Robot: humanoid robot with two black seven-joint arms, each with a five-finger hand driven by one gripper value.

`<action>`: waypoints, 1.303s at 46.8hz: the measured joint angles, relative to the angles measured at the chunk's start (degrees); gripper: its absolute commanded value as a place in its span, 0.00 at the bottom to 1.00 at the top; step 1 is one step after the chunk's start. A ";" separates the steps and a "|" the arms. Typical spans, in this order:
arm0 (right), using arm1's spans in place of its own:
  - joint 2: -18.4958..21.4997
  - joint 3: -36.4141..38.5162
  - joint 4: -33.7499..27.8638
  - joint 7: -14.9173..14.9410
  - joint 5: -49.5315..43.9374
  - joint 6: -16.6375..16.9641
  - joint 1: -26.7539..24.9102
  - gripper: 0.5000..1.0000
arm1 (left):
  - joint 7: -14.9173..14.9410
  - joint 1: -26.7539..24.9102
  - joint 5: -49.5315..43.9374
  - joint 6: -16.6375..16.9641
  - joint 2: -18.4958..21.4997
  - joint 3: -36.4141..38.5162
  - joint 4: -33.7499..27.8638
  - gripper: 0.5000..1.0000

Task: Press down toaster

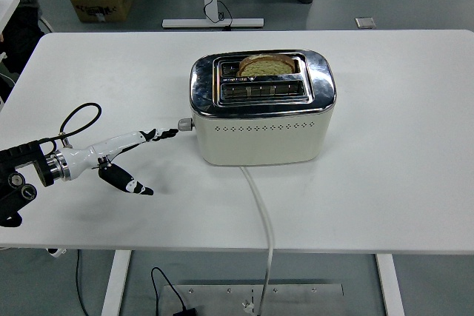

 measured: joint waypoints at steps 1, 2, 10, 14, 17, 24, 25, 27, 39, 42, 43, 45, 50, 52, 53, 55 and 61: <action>0.00 0.00 0.00 0.00 0.00 0.00 0.00 1.00 | -0.02 0.00 -0.20 0.00 0.06 -0.01 0.00 1.00; 0.00 0.00 0.00 0.00 0.00 0.00 0.00 1.00 | -0.03 0.00 -0.35 0.01 0.10 -0.01 0.00 1.00; 0.00 0.00 -0.03 0.06 0.00 0.00 0.00 1.00 | -0.05 -0.22 -2.22 0.31 0.34 -0.32 0.00 1.00; 0.00 0.00 -0.02 0.06 0.00 0.00 0.00 1.00 | -0.06 -0.77 -5.27 0.32 0.97 -0.41 0.00 1.00; 0.00 0.00 0.00 0.06 0.00 0.00 0.00 1.00 | -0.06 -1.11 -7.49 0.32 1.55 -0.47 0.00 1.00; 0.00 0.00 0.02 0.01 0.00 0.00 0.00 1.00 | -0.06 -3.30 -13.45 0.20 2.08 -0.67 0.01 1.00; 0.00 0.00 0.00 0.00 0.00 0.00 0.00 1.00 | -0.06 -3.56 -14.86 0.18 2.32 -0.78 0.01 1.00; 0.00 0.00 0.00 -0.01 0.00 0.00 -0.01 1.00 | -0.06 -3.95 -17.20 0.15 2.69 -1.03 0.01 1.00; 0.00 0.00 -0.01 0.04 0.00 0.00 0.00 1.00 | -0.06 -7.27 -32.37 0.28 3.86 -2.23 0.96 1.00; 0.00 0.00 0.01 0.04 0.00 0.00 0.00 1.00 | 0.00 -8.00 -35.46 0.31 4.23 -2.23 1.87 1.00; 0.00 0.00 0.01 0.04 0.00 0.00 0.00 1.00 | 0.01 -8.25 -36.22 0.31 4.28 -2.23 2.20 1.00; 0.00 0.00 0.00 0.03 0.00 0.00 0.00 1.00 | 0.03 -8.96 -38.42 0.37 4.29 -2.23 3.03 1.00; 0.00 0.00 0.01 0.04 0.00 0.00 0.00 1.00 | 0.12 -9.88 -43.44 0.41 4.21 -2.23 5.02 1.00; 0.00 0.00 0.01 0.03 0.00 0.00 0.00 1.00 | 0.12 -10.02 -45.09 0.41 4.15 -2.22 5.63 1.00; 0.00 0.00 0.02 0.04 0.00 0.00 0.00 1.00 | 0.13 -10.09 -45.74 0.42 4.10 -2.23 5.87 1.00; 0.00 0.00 0.00 0.04 0.00 0.00 0.00 1.00 | 0.13 -10.21 -47.25 0.42 3.86 -2.22 6.40 1.00; 0.00 0.00 -0.01 0.05 0.00 0.00 0.00 1.00 | 0.14 -10.27 -51.76 0.52 2.79 -2.21 8.45 1.00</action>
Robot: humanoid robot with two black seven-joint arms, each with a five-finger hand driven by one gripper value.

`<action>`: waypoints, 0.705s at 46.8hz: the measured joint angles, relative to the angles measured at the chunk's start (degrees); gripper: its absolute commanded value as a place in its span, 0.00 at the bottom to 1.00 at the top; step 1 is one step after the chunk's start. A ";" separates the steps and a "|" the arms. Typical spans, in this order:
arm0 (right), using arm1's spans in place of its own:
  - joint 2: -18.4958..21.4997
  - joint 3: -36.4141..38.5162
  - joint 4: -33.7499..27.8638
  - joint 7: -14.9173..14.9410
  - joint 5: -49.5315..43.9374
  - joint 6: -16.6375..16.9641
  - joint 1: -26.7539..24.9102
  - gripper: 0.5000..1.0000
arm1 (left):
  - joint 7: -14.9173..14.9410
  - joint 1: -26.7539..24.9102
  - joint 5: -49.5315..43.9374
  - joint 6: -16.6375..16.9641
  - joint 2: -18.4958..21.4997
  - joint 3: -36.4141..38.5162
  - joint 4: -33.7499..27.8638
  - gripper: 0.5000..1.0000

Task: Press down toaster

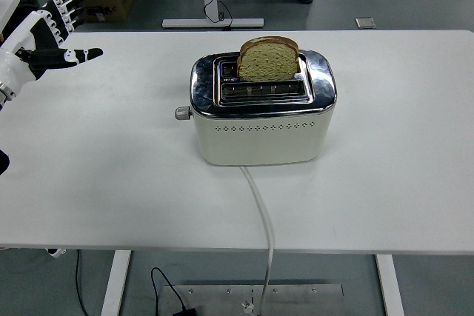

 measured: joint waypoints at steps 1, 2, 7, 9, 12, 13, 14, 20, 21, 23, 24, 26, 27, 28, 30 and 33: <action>0.00 0.00 0.00 0.02 0.00 0.00 0.00 1.00 | 0.06 0.00 -1.37 0.03 -0.47 0.00 0.49 1.00; 0.00 0.00 0.00 0.01 0.00 0.00 0.00 1.00 | 0.10 -0.01 -2.43 0.18 -0.81 0.01 0.89 1.00; 0.00 0.00 0.02 0.02 0.00 0.00 0.00 1.00 | 0.32 -0.05 -7.50 0.87 -1.89 0.01 2.57 1.00; 0.00 0.00 0.02 0.01 0.00 0.00 0.00 1.00 | 0.34 -0.06 -9.18 0.88 -2.57 0.01 2.82 1.00; 0.00 0.00 0.03 -0.01 0.00 0.00 -0.01 1.00 | 0.34 -0.08 -11.38 0.97 -3.54 0.01 3.04 1.00; 0.00 0.00 0.03 0.00 0.00 0.00 -0.01 1.00 | 0.34 -0.09 -12.08 1.12 -3.85 0.01 3.19 1.00; 0.00 0.00 0.03 0.00 0.00 0.00 0.01 1.00 | 0.34 -0.09 -12.82 1.33 -4.21 0.01 3.45 1.00; 0.00 0.00 0.03 -0.02 0.00 0.00 0.00 1.00 | 0.34 -0.09 -16.99 2.72 -7.48 0.01 6.91 1.00; 0.00 0.00 0.01 -0.02 0.00 0.00 0.00 1.00 | 0.34 -0.09 -17.54 2.76 -8.06 0.01 7.69 1.00; 0.00 0.00 0.02 -0.02 0.00 0.00 -0.01 1.00 | 0.34 -0.09 -18.39 2.81 -9.23 0.01 9.24 1.00; 0.00 0.00 0.02 -0.01 0.00 0.00 0.00 1.00 | 0.34 -0.09 -18.90 2.80 -9.70 0.01 9.92 1.00; 0.00 0.00 0.02 -0.01 0.00 0.00 -0.01 1.00 | 0.34 -0.10 -19.51 2.78 -10.53 0.01 11.03 1.00; 0.00 0.00 0.02 0.00 0.00 0.00 0.00 1.00 | 0.34 -0.07 -19.86 2.72 -10.94 0.01 11.69 1.00; 0.00 0.00 0.02 0.01 0.00 0.00 0.00 1.00 | 0.34 -0.05 -20.12 2.68 -11.20 0.01 11.98 1.00; 0.00 0.00 0.00 0.00 0.00 0.00 0.00 1.00 | 0.34 0.04 -20.53 2.54 -11.69 0.01 12.30 1.00; 0.00 0.00 0.01 0.01 0.00 0.00 0.00 1.00 | 0.34 0.09 -21.09 2.42 -12.44 0.01 12.46 1.00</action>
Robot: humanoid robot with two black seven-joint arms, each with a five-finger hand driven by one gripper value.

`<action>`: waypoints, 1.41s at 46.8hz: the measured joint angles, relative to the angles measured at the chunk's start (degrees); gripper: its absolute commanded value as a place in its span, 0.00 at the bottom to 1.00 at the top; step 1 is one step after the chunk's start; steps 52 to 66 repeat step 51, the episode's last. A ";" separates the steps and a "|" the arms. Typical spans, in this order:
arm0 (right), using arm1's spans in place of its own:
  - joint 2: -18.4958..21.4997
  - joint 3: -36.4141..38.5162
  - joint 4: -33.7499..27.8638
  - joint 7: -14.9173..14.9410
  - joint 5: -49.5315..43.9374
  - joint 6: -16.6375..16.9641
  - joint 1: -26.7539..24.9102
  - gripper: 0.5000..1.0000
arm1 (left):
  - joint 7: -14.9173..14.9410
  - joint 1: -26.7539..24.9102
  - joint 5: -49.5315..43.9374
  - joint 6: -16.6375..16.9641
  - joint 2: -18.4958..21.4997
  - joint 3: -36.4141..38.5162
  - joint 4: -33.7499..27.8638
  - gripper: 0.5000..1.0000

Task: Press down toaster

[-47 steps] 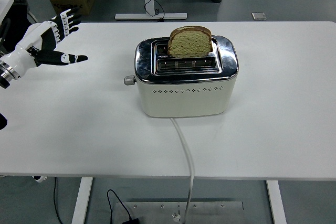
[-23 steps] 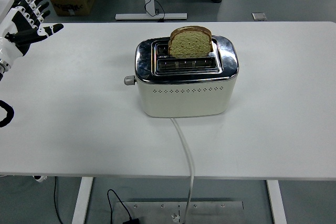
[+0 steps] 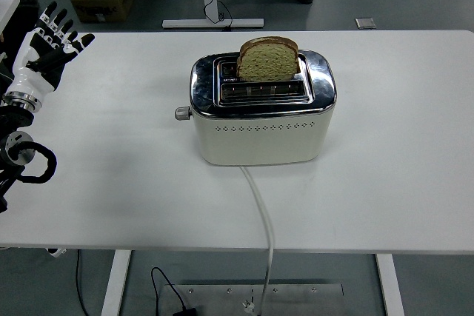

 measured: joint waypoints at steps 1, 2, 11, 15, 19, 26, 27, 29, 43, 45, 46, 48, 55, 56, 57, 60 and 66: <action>0.00 0.00 0.00 -0.01 0.00 0.00 0.00 1.00 | 0.00 0.00 -0.31 -0.04 -0.25 0.00 0.02 1.00; 0.00 0.00 0.01 0.00 0.00 0.00 0.00 1.00 | 0.01 0.01 -0.56 -0.06 -0.39 0.00 0.02 1.00; 0.00 0.00 0.00 -0.01 0.00 0.00 0.01 1.00 | 0.05 0.02 -3.16 -0.24 -1.74 -0.05 0.18 1.00; 0.00 0.00 0.02 -0.03 0.00 0.00 0.00 1.00 | 0.05 0.02 -4.95 -0.25 -2.88 -0.10 1.37 1.00; 0.00 0.00 0.03 -0.03 0.00 0.00 0.00 1.00 | 0.14 0.02 -6.58 -0.25 -4.69 -0.11 3.29 1.00; 0.00 0.00 0.01 -0.01 0.00 0.00 -0.01 1.00 | 1.17 0.05 -8.76 -0.31 -5.89 -0.13 4.84 1.00; 0.00 0.00 0.01 -0.02 0.00 0.00 -0.01 1.00 | 1.49 0.06 -8.95 -0.35 -5.90 -0.14 4.86 1.00; 0.00 0.00 0.02 0.00 0.00 0.00 0.00 1.00 | 1.77 0.08 -9.29 -0.39 -5.91 -0.15 4.86 1.00; 0.00 -0.08 0.10 -0.02 -0.17 0.08 0.00 1.00 | 1.88 -0.15 -9.75 -1.33 -5.90 -0.28 4.87 1.00; 0.00 -0.09 0.11 -0.05 -0.18 0.09 0.00 1.00 | 1.86 -0.16 -9.75 -1.70 -5.98 -0.28 4.87 1.00; 0.00 -0.09 0.11 -0.06 -0.18 0.09 0.03 1.00 | 1.86 -0.15 -9.75 -1.94 -5.99 -0.28 4.87 1.00; 0.00 -0.09 0.09 -0.07 -0.18 0.09 0.07 1.00 | 1.85 -0.16 -9.75 -2.34 -6.00 -0.28 4.87 1.00; 0.00 -0.09 0.05 -0.10 -0.18 0.09 0.22 1.00 | 1.85 -0.16 -9.82 -2.50 -6.00 -0.36 4.87 1.00; 0.00 -0.09 0.05 -0.10 -0.18 0.09 0.22 1.00 | 1.85 -0.16 -9.82 -2.50 -6.00 -0.36 4.87 1.00; 0.00 -0.09 0.05 -0.10 -0.18 0.09 0.22 1.00 | 1.85 -0.16 -9.82 -2.50 -6.00 -0.36 4.87 1.00; 0.00 -0.09 0.05 -0.10 -0.18 0.09 0.22 1.00 | 1.85 -0.16 -9.82 -2.50 -6.00 -0.36 4.87 1.00; 0.00 -0.09 0.05 -0.10 -0.18 0.09 0.22 1.00 | 1.85 -0.16 -9.82 -2.50 -6.00 -0.36 4.87 1.00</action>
